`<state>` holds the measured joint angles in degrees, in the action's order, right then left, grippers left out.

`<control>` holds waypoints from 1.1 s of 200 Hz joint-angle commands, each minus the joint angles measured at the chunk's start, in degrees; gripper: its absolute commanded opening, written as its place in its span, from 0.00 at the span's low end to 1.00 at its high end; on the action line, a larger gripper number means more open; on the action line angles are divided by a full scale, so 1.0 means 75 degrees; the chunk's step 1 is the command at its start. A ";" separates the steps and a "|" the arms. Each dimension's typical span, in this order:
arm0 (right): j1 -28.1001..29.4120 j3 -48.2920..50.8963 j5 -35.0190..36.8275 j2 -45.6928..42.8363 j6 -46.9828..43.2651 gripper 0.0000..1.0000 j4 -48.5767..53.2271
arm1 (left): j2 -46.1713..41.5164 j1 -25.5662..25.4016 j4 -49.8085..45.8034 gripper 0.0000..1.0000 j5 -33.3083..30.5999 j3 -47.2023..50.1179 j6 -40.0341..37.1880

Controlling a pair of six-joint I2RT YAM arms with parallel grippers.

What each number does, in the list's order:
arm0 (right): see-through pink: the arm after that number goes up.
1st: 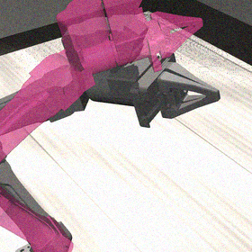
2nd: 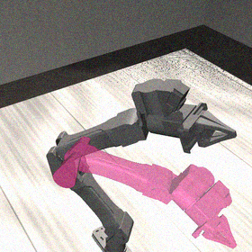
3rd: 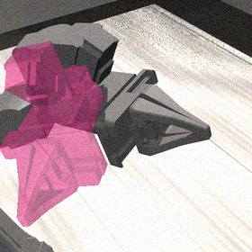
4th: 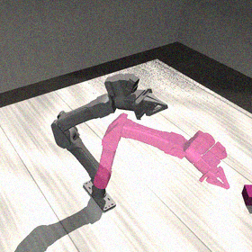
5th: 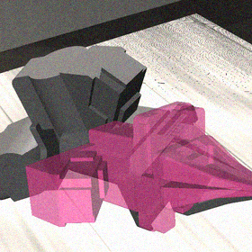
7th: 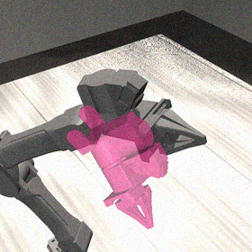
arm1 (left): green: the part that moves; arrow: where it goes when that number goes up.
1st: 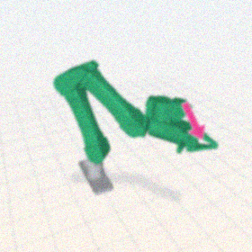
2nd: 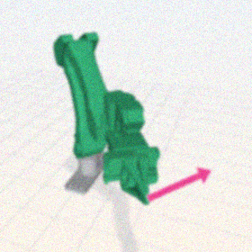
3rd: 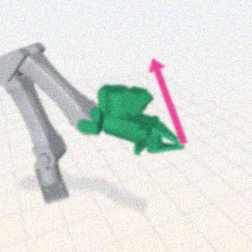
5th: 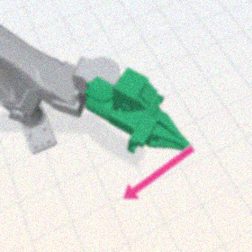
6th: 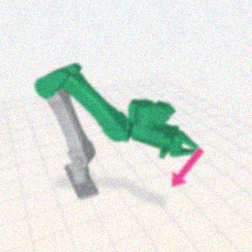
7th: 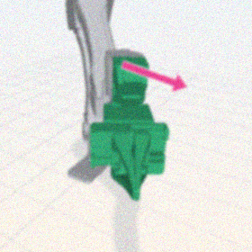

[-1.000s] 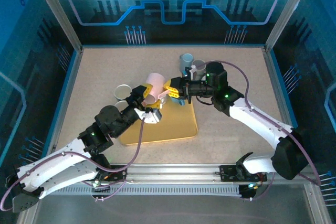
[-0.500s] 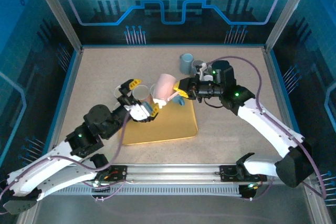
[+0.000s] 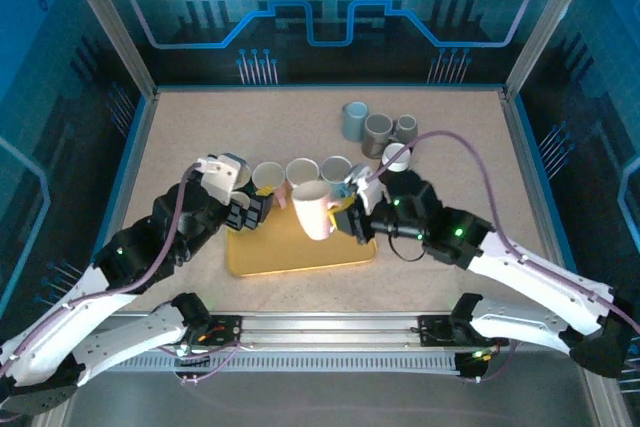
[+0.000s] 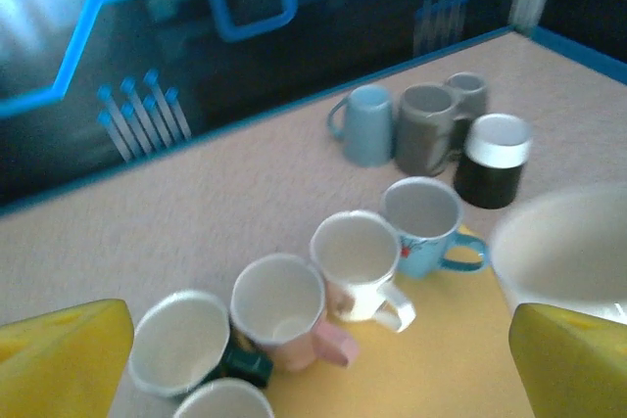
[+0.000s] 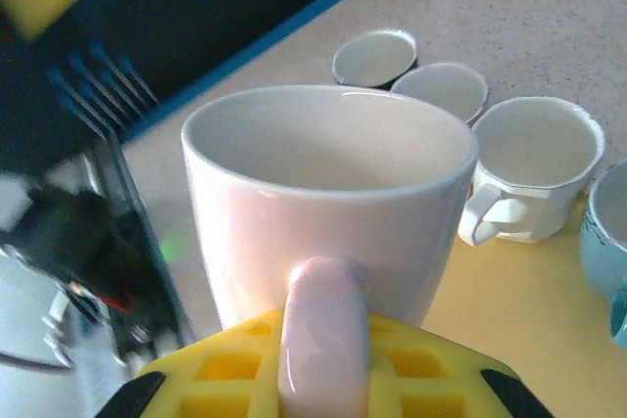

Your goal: Turn the mug right side up

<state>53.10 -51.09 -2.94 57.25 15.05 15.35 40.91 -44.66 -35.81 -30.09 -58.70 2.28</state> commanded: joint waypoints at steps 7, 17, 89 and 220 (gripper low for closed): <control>0.0589 0.0838 0.1070 -0.0053 -0.2243 0.00 -0.2057 | -0.0158 0.0672 -0.0819 0.99 -0.0421 -0.0097 0.1594; 0.0756 0.1066 0.1187 0.0014 -0.2533 0.00 -0.2431 | -0.0293 0.0736 -0.0717 0.99 -0.0377 0.0065 0.1512; 0.1006 0.3243 0.0928 0.1275 -0.3982 0.00 -0.7554 | -0.0950 0.0831 0.0103 0.99 -0.0640 0.0862 0.1382; 0.0490 0.3394 0.0626 0.4891 -0.1940 0.00 -1.2177 | -0.1503 0.0872 0.0685 0.99 -0.0577 0.1579 0.1442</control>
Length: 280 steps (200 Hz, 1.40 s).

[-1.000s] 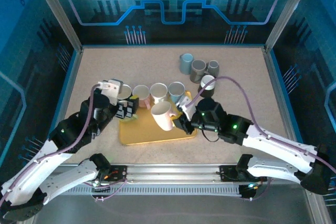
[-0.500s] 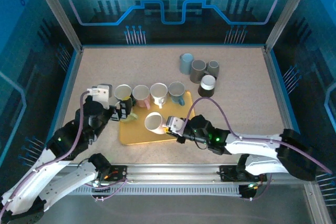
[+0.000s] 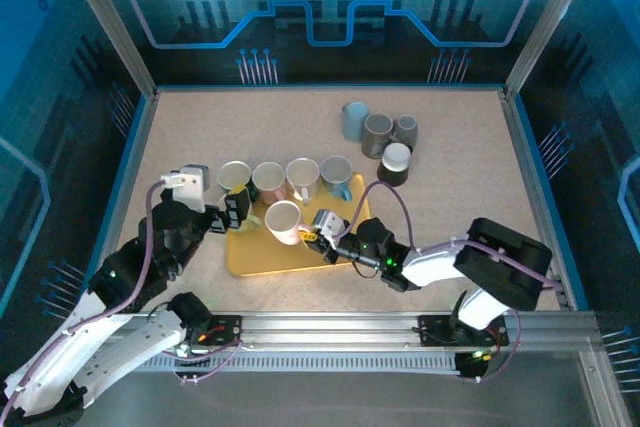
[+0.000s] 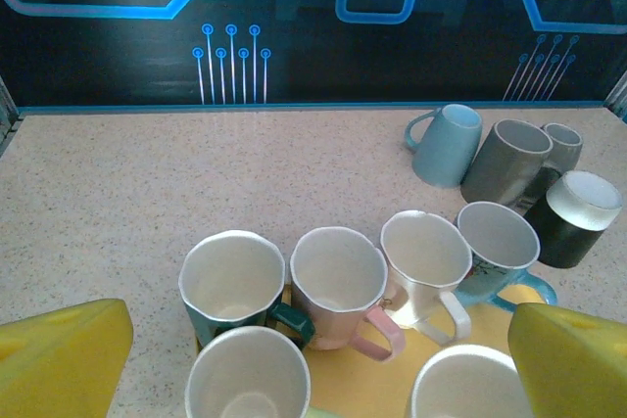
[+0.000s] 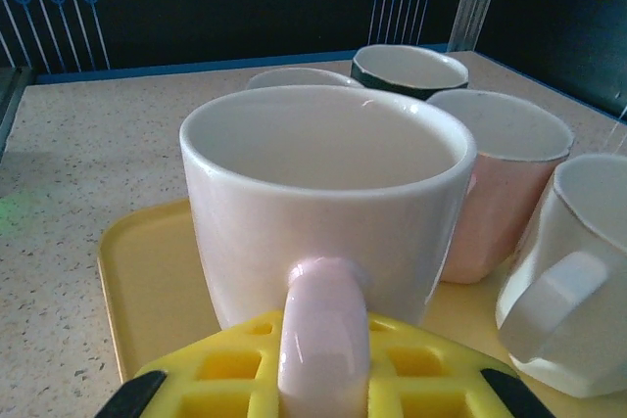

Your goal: Turn the mug right side up

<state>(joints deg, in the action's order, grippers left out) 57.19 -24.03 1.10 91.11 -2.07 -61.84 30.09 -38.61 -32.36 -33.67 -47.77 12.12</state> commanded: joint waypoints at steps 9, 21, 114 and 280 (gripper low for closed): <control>-0.0053 -0.0270 0.0142 0.0613 0.0393 0.00 -0.2007 | -0.0070 0.0065 0.0222 0.99 -0.0089 0.0161 0.0142; -0.0046 -0.0333 0.0188 0.0886 0.0466 0.00 -0.2159 | -0.0074 0.0073 0.0225 0.99 -0.0088 0.0172 0.0153; -0.0043 -0.0797 0.0655 0.2034 0.0529 0.00 -0.2606 | -0.0097 0.0079 0.0314 0.99 0.0041 0.0315 0.0119; -0.0184 -0.1655 0.0427 0.3167 0.0929 0.18 -0.2607 | -0.0033 0.0272 0.0564 0.99 0.0320 0.0499 0.0048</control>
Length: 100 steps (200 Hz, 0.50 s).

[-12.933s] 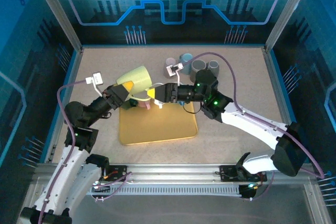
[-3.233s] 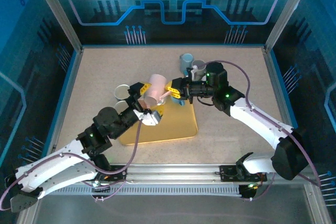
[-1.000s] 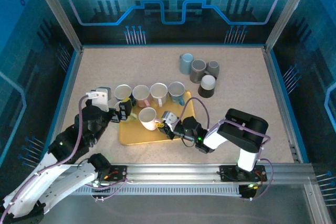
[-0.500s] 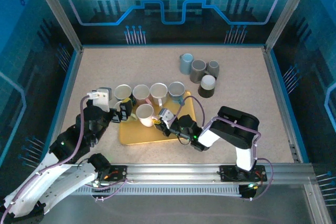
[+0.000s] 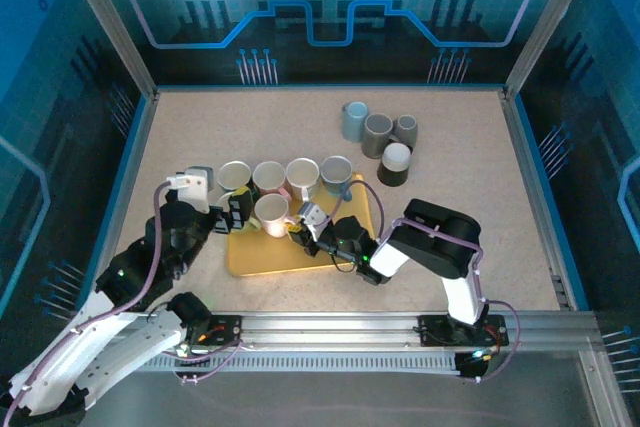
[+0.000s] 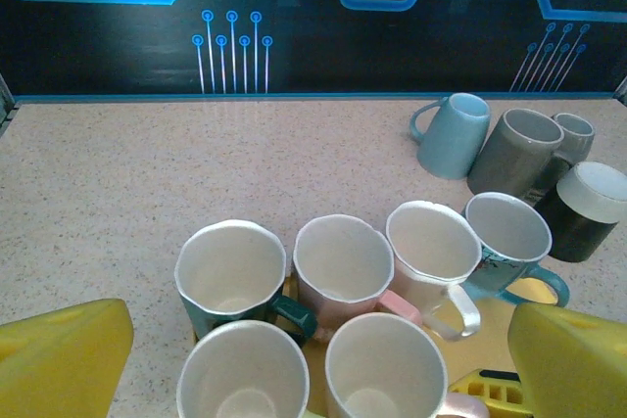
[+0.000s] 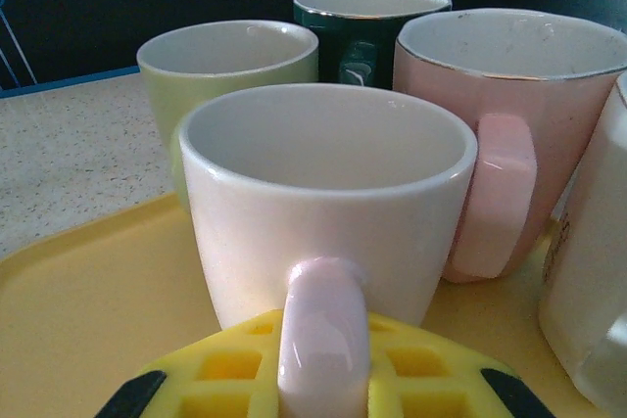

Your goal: Turn the mug right side up

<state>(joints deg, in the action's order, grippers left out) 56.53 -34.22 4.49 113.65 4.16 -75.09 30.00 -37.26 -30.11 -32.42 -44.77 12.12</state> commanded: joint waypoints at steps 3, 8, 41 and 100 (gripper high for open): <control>-0.0096 -0.0306 -0.0025 0.0169 0.0092 0.19 -0.0838 | -0.0012 0.0104 0.0264 0.99 0.0158 0.0103 0.0039; -0.0097 -0.0322 -0.0037 0.0192 0.0104 0.22 -0.0846 | 0.0003 0.0107 0.0263 0.99 0.0152 0.0113 0.0047; -0.0098 -0.0435 -0.0036 0.0347 0.0147 0.27 -0.0839 | 0.0044 0.0153 0.0276 0.99 0.0232 0.0133 0.0036; -0.0118 -0.0381 0.0040 0.0316 0.0265 0.34 -0.0840 | 0.0142 0.0208 0.0264 0.99 0.0345 0.0143 -0.0009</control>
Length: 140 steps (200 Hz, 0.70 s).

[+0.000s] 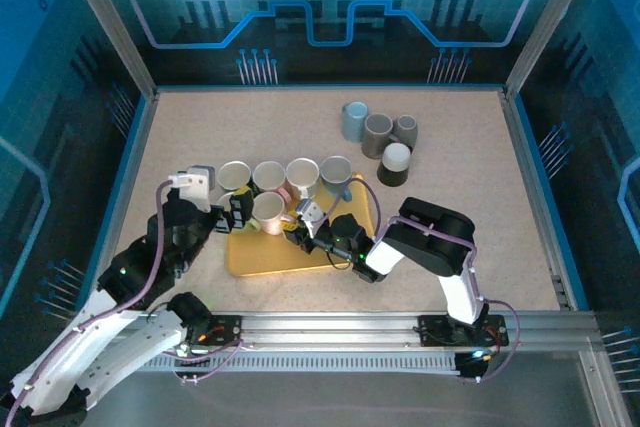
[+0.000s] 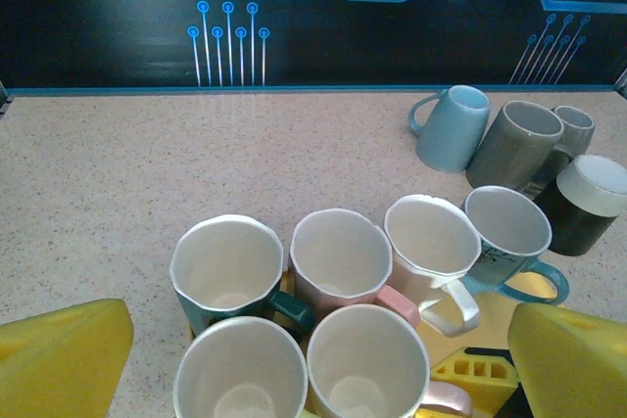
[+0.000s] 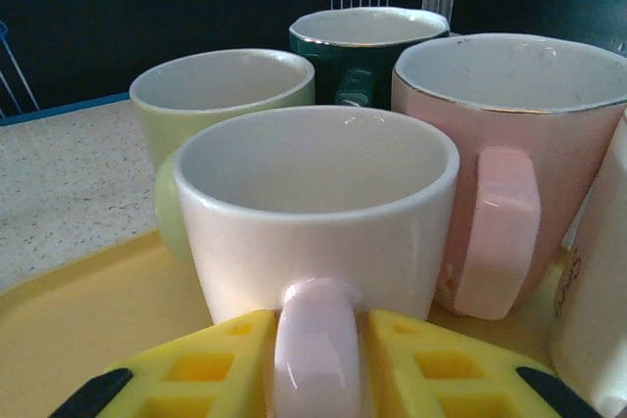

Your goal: Turn the mug right side up

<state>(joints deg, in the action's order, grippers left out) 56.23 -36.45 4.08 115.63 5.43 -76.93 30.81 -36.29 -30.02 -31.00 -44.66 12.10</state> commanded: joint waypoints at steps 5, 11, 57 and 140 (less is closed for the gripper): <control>-0.0085 -0.0069 0.0098 0.0031 0.0122 0.34 -0.0592 | 0.0041 0.0081 0.0250 0.99 0.0161 0.0122 -0.0002; -0.0092 -0.0045 0.0107 0.0000 0.0150 0.35 -0.0589 | 0.0055 0.0077 0.0253 0.99 0.0173 0.0130 -0.0007; -0.0161 0.0066 0.0122 -0.0157 0.0283 0.41 -0.0588 | 0.0120 0.0115 0.0276 0.99 0.0252 0.0124 -0.0019; -0.0280 0.0324 -0.0161 -0.1027 0.0131 0.61 -0.0486 | 0.0228 0.0140 0.0192 0.99 0.0372 0.0050 0.0033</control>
<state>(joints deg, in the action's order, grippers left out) 54.94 -34.89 3.99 111.04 7.09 -77.67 32.42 -35.73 -29.63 -29.34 -44.38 12.10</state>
